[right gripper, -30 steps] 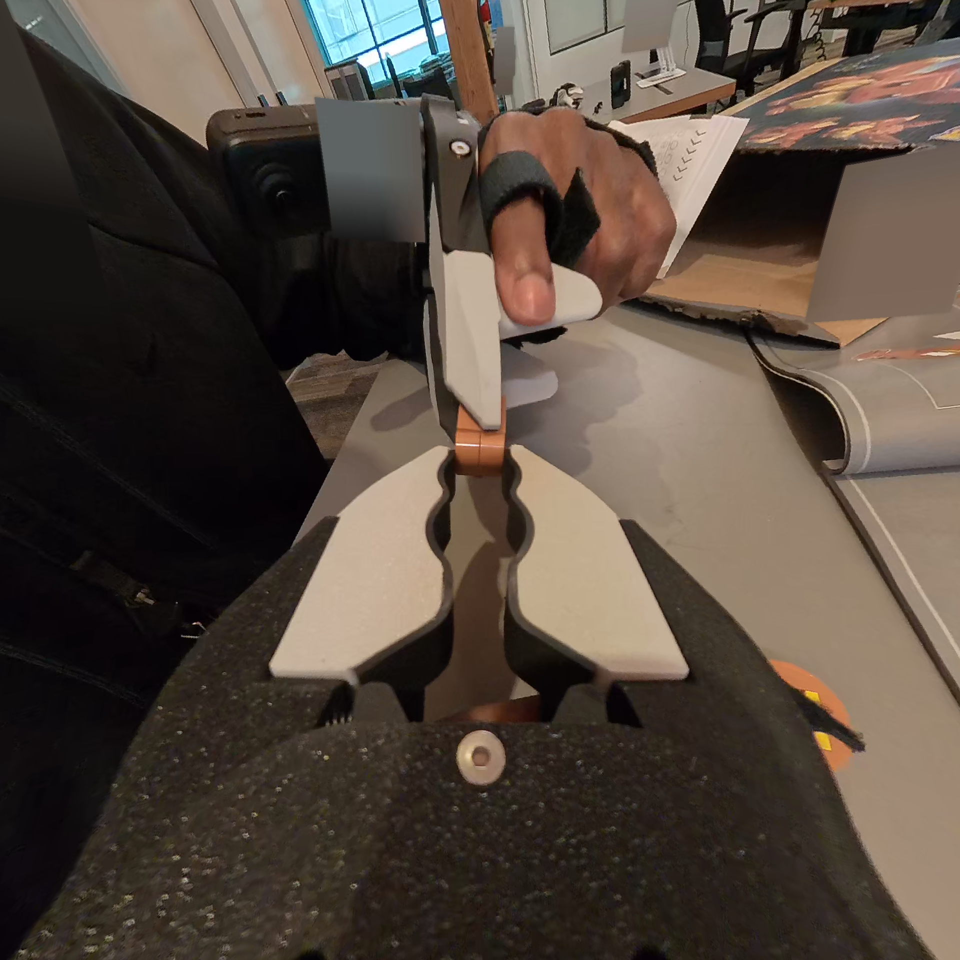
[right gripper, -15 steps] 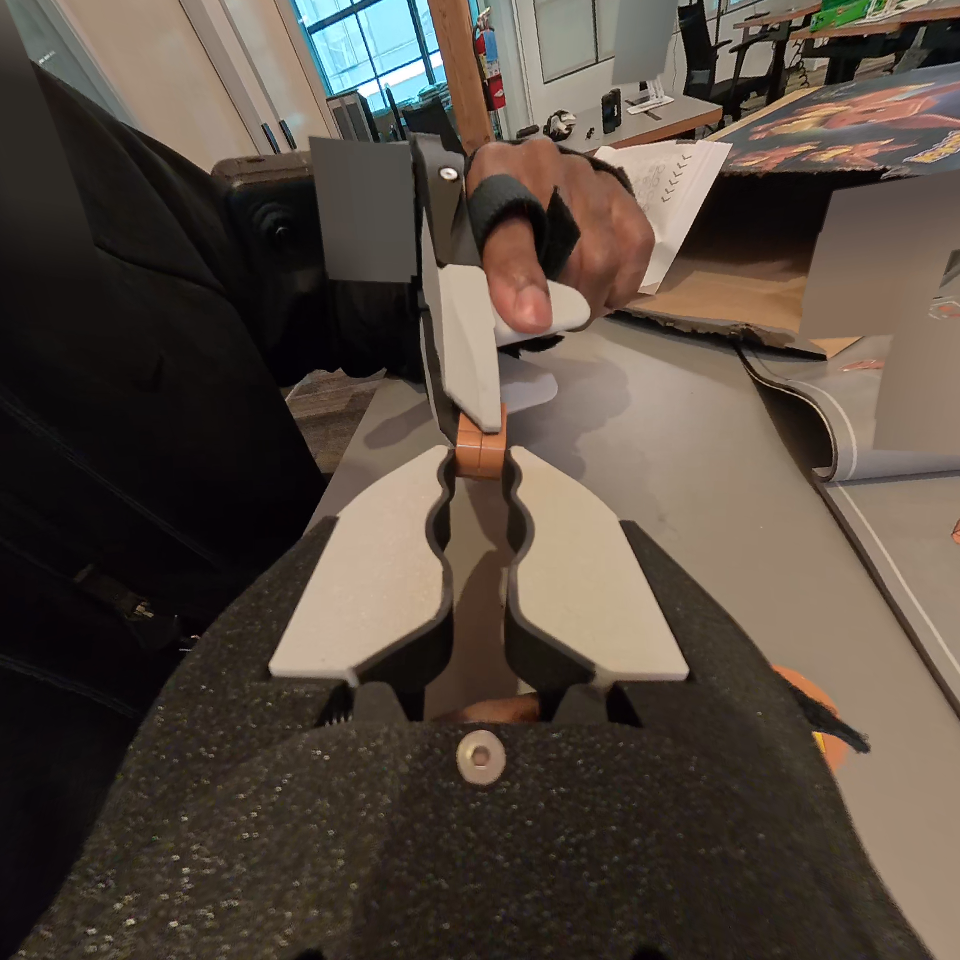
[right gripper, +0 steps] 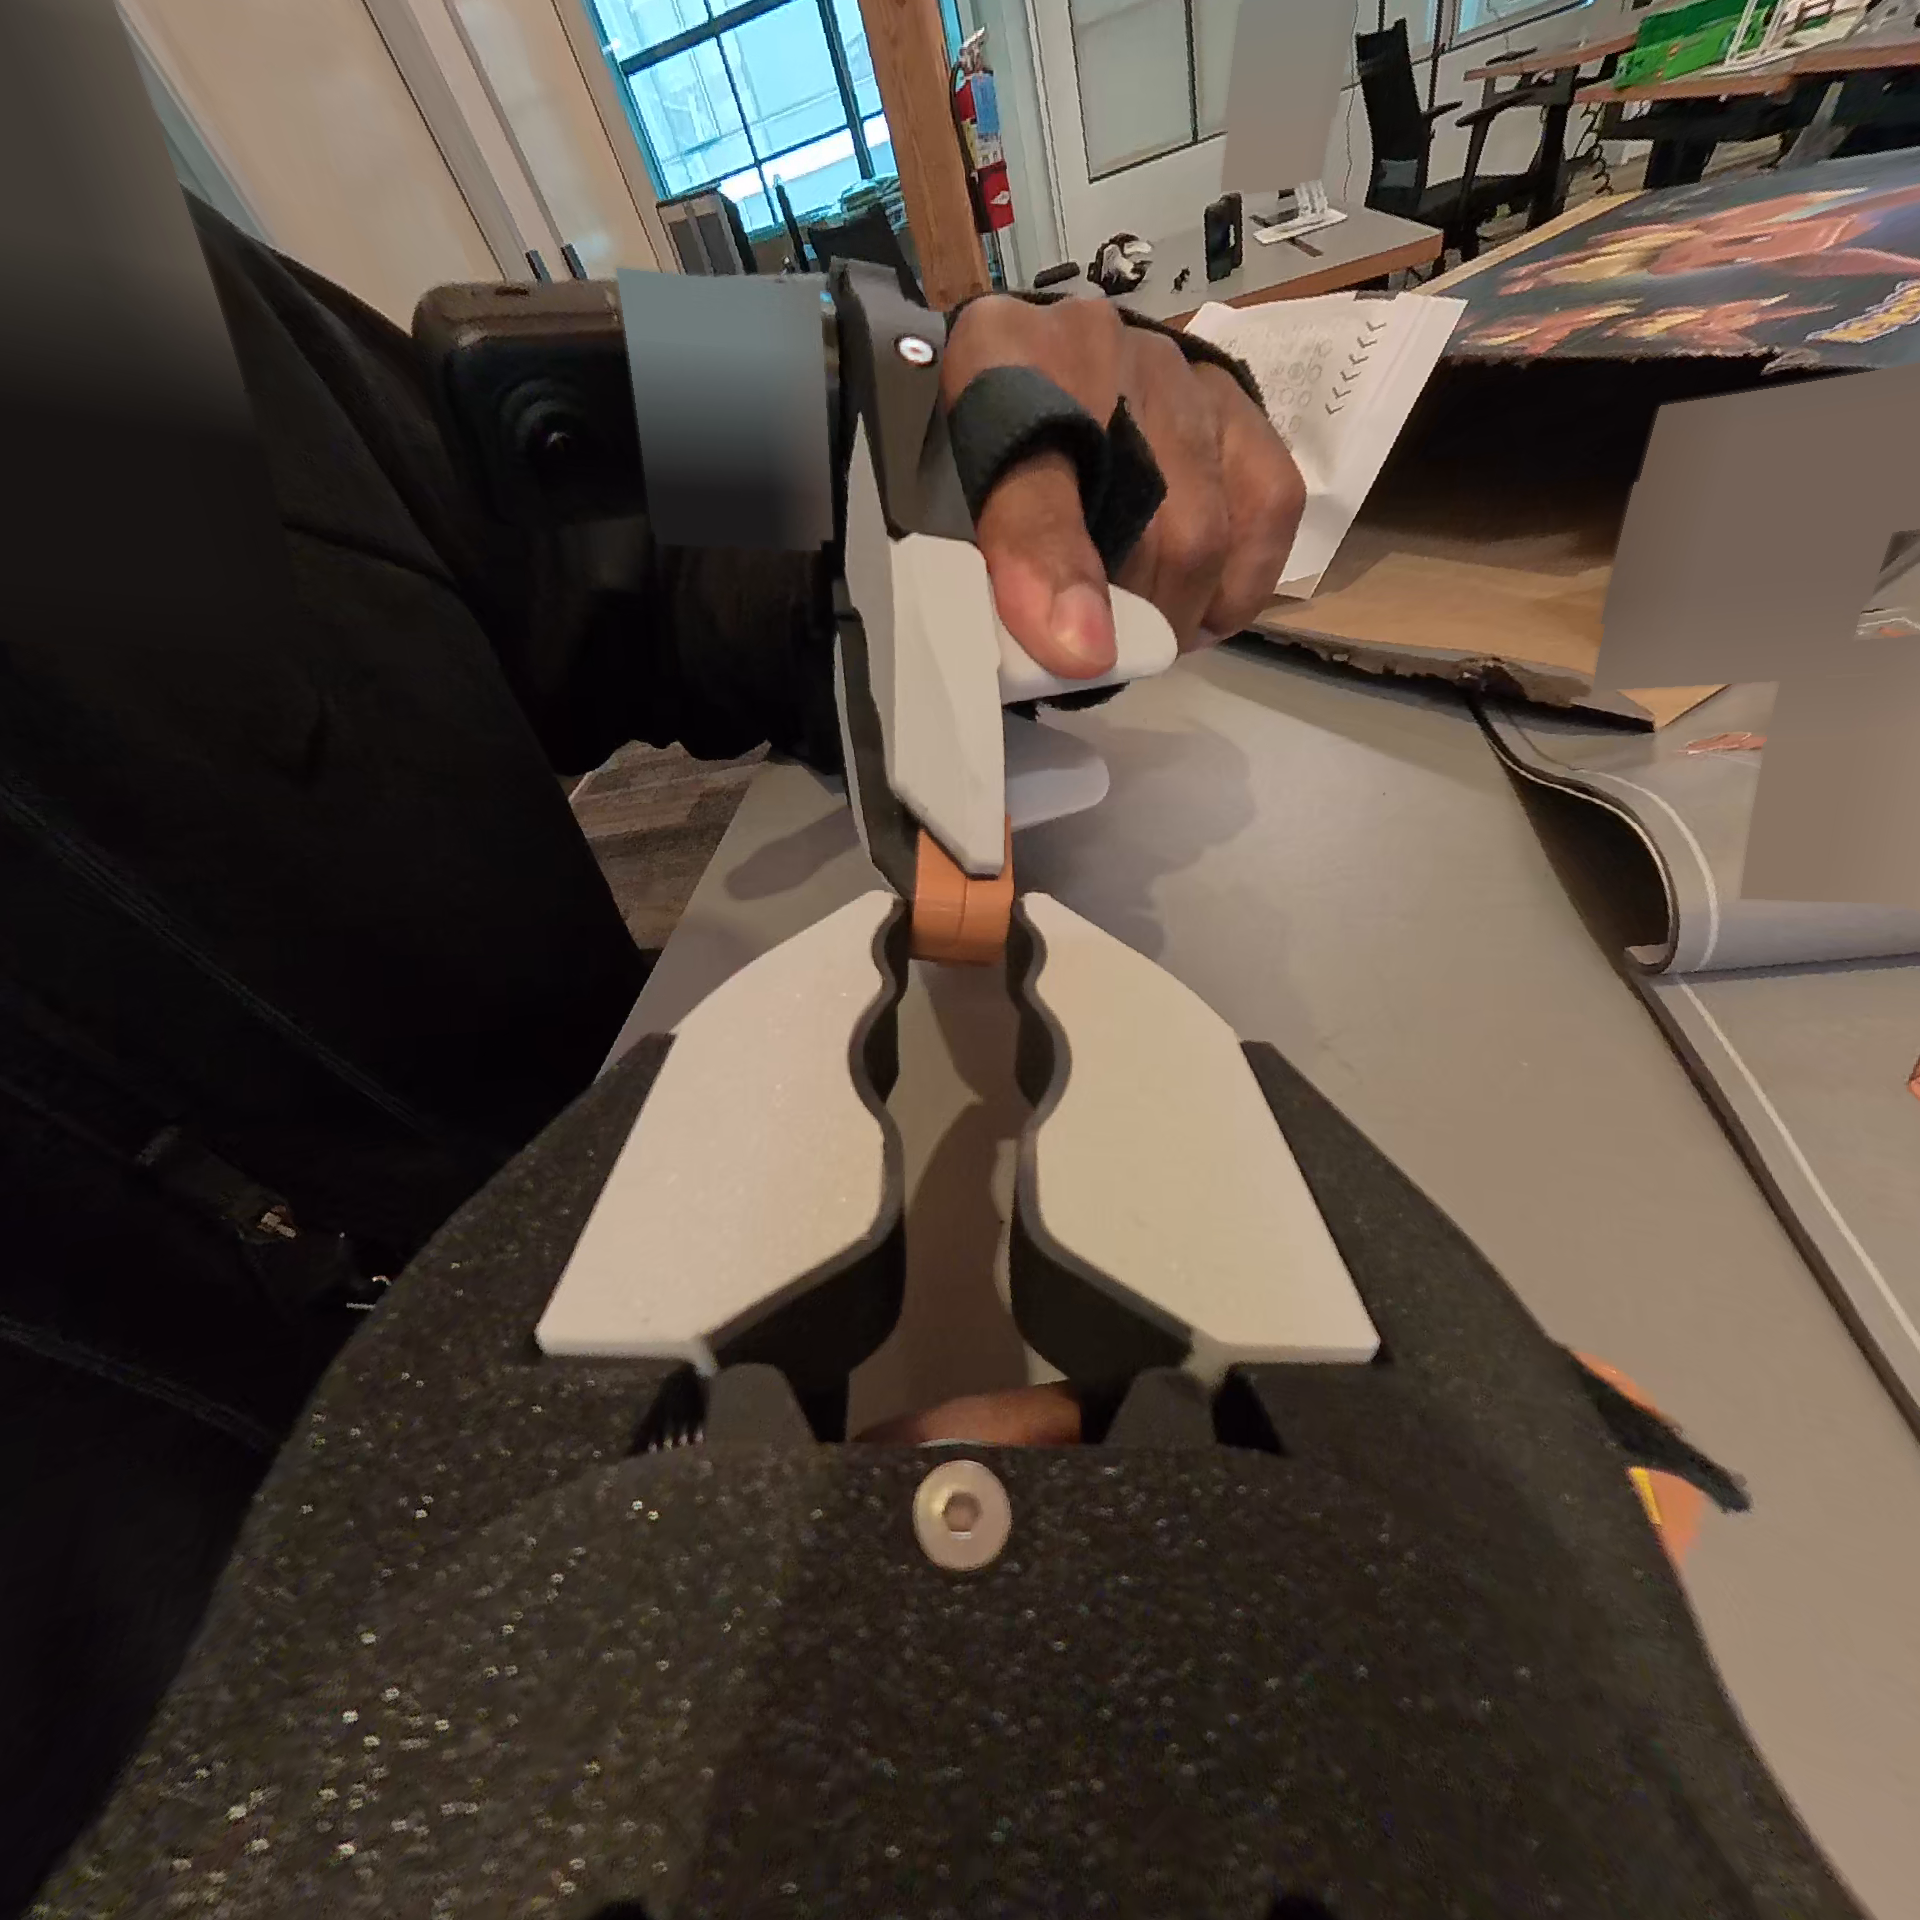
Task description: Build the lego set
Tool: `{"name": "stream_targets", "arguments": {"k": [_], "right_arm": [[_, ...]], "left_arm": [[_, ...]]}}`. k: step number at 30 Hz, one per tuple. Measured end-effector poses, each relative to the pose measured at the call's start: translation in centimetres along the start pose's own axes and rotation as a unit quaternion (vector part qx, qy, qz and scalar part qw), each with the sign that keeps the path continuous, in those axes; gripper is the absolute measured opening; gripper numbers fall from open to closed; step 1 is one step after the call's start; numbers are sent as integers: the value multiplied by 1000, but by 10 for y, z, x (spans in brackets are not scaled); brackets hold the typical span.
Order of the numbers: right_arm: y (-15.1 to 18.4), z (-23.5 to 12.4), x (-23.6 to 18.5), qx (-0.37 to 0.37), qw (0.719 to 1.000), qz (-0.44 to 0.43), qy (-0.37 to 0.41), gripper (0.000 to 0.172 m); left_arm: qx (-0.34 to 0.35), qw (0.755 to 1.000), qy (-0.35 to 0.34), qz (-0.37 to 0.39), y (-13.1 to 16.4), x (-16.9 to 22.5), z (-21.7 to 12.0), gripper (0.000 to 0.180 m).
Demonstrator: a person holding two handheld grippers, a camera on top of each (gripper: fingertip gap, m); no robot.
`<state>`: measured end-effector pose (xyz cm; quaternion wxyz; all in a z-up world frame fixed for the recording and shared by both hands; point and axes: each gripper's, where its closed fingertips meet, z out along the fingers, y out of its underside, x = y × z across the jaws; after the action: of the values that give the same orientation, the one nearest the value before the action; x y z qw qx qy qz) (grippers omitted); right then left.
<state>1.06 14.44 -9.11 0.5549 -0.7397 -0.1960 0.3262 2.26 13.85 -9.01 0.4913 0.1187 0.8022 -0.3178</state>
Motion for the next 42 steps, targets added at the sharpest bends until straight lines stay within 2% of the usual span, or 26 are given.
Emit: {"name": "stream_targets", "arguments": {"k": [2,6,8,12,14,16,17,19,21,23,24,27,29,31,35,42], "right_arm": [[0,0,1,3,1000,3,1,17],[-12,-6,7,34,999,12,16,17],[-10,-6,7,29,999,6,24,17],[-16,-11,10,47,998,-2,37,17],[-19,-14,16,51,996,-32,66,17],[-19,-17,24,41,989,-91,109,17],[-18,-18,28,29,982,-130,136,17],[-15,-19,34,2,959,-217,184,17],[-13,-18,36,-18,928,-303,218,17],[-9,-16,35,-35,903,-362,230,17],[-7,-14,35,-41,894,-381,233,17],[-4,-12,34,-53,881,-406,236,17],[-2,-12,35,-58,878,-413,237,17],[0,-11,36,-63,873,-421,240,17],[0,-11,37,-65,867,-431,242,16],[-3,-12,31,-52,862,-449,230,16]], "left_arm": [[4,1000,2,-8,0,0,0,14],[15,997,-66,-33,3,-14,2,14],[13,996,-75,-47,7,-17,2,25],[29,988,-81,-128,14,-23,-10,36],[46,970,-72,-228,19,-25,-15,36],[78,932,-50,-351,21,-25,-18,32],[82,903,-49,-419,26,-29,-19,29],[99,823,-12,-559,30,-31,-15,31],[137,737,23,-661,29,-36,-11,31],[143,679,55,-718,30,-32,-3,31],[138,661,76,-734,30,-27,1,31],[111,634,114,-757,30,-11,11,30],[118,612,129,-771,28,-8,11,24],[129,598,139,-779,25,-7,10,13],[132,589,139,-786,26,-6,11,13],[159,597,148,-772,19,-7,10,13]]}}
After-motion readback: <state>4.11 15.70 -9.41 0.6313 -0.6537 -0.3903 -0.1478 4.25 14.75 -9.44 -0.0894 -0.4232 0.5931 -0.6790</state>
